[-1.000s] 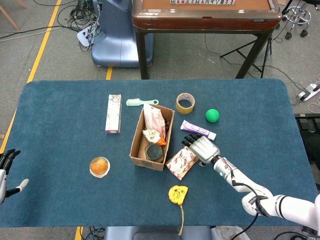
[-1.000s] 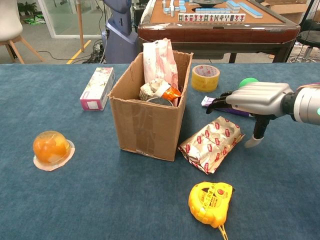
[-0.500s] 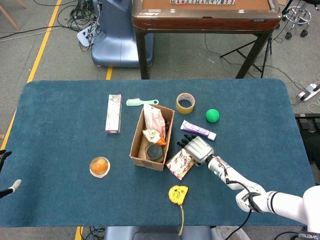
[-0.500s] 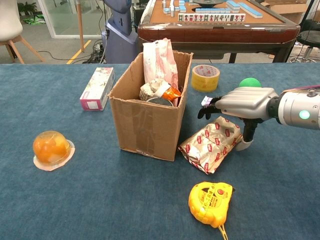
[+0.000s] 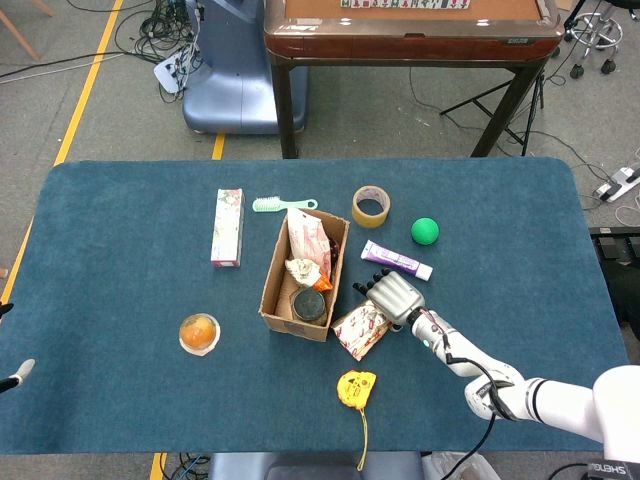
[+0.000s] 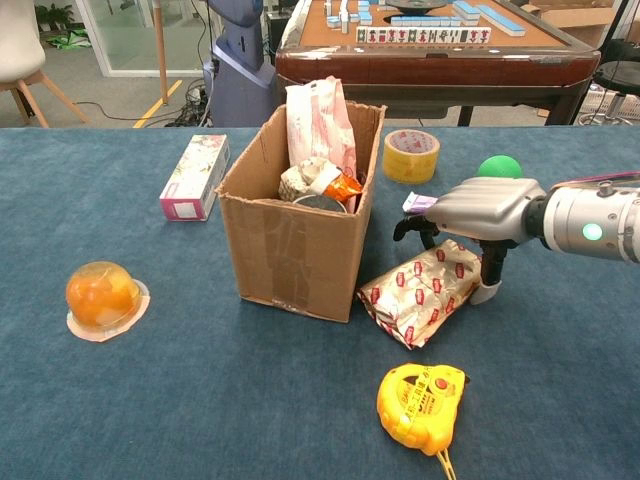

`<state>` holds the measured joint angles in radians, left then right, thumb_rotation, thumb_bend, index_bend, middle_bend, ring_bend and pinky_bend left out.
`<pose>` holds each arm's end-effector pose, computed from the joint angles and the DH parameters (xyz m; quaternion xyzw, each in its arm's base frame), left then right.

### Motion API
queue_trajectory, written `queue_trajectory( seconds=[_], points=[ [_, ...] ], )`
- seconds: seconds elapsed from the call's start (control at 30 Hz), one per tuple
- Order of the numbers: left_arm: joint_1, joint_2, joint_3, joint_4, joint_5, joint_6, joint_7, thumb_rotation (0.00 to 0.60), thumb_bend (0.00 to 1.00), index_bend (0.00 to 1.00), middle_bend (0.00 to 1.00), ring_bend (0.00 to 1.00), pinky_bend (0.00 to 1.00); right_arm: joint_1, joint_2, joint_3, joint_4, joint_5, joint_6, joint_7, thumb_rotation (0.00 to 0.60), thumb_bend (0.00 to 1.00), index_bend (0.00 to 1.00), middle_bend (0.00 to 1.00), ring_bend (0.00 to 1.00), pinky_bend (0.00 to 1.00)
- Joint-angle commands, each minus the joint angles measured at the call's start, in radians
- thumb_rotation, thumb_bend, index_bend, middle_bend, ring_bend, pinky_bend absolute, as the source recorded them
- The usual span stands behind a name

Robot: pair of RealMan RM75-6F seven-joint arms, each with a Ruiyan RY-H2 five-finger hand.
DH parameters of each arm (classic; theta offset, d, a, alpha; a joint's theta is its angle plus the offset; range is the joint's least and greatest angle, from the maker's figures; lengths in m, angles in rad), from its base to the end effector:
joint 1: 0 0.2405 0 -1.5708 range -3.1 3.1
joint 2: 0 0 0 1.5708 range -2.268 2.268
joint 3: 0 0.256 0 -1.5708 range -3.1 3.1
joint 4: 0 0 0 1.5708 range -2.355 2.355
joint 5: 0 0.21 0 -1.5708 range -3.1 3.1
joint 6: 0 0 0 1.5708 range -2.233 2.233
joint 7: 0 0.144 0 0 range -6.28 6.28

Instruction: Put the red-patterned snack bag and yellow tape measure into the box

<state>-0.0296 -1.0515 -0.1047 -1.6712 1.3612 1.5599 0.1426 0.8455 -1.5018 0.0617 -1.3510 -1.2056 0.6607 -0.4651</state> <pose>-0.3228 0.1720 0.2002 -0.5427 -0.3517 -0.3375 0.6840 -0.1745 -0.3497 -0.0375 0.8772 -0.2439 0.2002 0.3620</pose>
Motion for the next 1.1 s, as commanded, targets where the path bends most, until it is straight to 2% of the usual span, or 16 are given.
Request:
queue_trajectory(
  seconds=[0.03, 0.23, 0.37, 0.57, 0.73, 1.1],
  points=[
    [0.001, 0.001, -0.002, 0.000, -0.003, 0.001, -0.001, 0.600, 0.13, 0.19, 0.18, 0.17, 0.34, 0.002, -0.002, -0.002, 0.001, 0.002, 0.004, 0.003, 0.600, 0.03, 0.20, 0.39, 0.27, 0.28],
    [0.002, 0.002, -0.004, -0.001, -0.003, 0.002, -0.006, 0.600, 0.13, 0.19, 0.18, 0.17, 0.34, 0.002, -0.003, -0.006, 0.001, -0.006, 0.022, 0.011, 0.600, 0.08, 0.29, 0.48, 0.36, 0.34],
    [0.003, 0.005, -0.002, -0.003, 0.001, 0.000, -0.016, 0.600, 0.13, 0.19, 0.18, 0.17, 0.34, -0.011, 0.005, -0.012, -0.009, -0.033, 0.072, 0.010, 0.600, 0.11, 0.38, 0.56, 0.45, 0.39],
    [0.003, 0.005, -0.001, -0.002, 0.004, -0.002, -0.017, 0.600, 0.13, 0.19, 0.18, 0.17, 0.34, -0.039, 0.049, -0.018, -0.061, -0.066, 0.142, 0.013, 0.600, 0.12, 0.43, 0.60, 0.49, 0.42],
    [0.001, 0.003, -0.003, -0.001, 0.000, -0.006, -0.011, 0.600, 0.13, 0.19, 0.18, 0.17, 0.34, -0.071, 0.139, -0.021, -0.168, -0.104, 0.214, 0.016, 0.600, 0.12, 0.45, 0.62, 0.51, 0.42],
    [-0.006, -0.007, -0.001, 0.002, -0.003, -0.018, 0.009, 0.600, 0.13, 0.19, 0.18, 0.17, 0.34, -0.152, 0.416, -0.005, -0.499, -0.219, 0.411, -0.042, 0.600, 0.15, 0.45, 0.62, 0.51, 0.43]
  ],
)
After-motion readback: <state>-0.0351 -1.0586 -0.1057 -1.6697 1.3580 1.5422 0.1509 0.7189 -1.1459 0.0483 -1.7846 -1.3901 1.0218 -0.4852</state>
